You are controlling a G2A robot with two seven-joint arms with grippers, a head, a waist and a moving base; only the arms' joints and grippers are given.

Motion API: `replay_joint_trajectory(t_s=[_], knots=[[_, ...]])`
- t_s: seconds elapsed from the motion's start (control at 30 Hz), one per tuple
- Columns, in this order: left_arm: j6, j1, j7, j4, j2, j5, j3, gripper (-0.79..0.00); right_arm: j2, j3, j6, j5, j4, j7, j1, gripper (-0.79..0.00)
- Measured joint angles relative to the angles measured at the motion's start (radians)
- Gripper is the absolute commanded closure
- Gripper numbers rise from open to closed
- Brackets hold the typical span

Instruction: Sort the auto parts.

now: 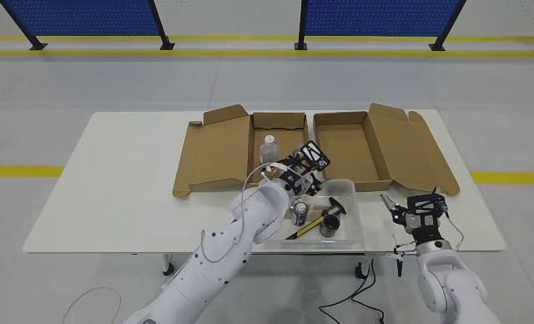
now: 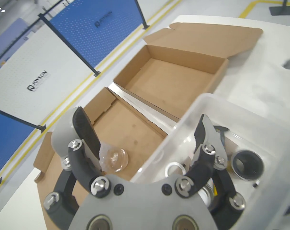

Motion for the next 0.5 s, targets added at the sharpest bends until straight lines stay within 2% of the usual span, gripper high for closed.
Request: replay_joint_trajectory(t_s=[0.1, 0.2, 0.33, 0.5], knots=[[-0.104, 0.054, -0.088, -0.077, 0.016, -0.023, -0.03, -0.785, 0.0, 0.0, 0.0, 0.0, 0.0, 0.0, 0.0, -0.785], [-0.143, 0.1, -0.16, -0.119, 0.025, -0.076, -0.057, -0.785, 0.0, 0.0, 0.0, 0.0, 0.0, 0.0, 0.0, -0.785], [-0.147, 0.13, -0.183, -0.113, 0.032, -0.067, -0.066, -0.785, 0.0, 0.0, 0.0, 0.0, 0.0, 0.0, 0.0, -0.785], [-0.103, 0.15, -0.199, -0.083, 0.03, -0.111, -0.064, -0.785, 0.0, 0.0, 0.0, 0.0, 0.0, 0.0, 0.0, -0.785]])
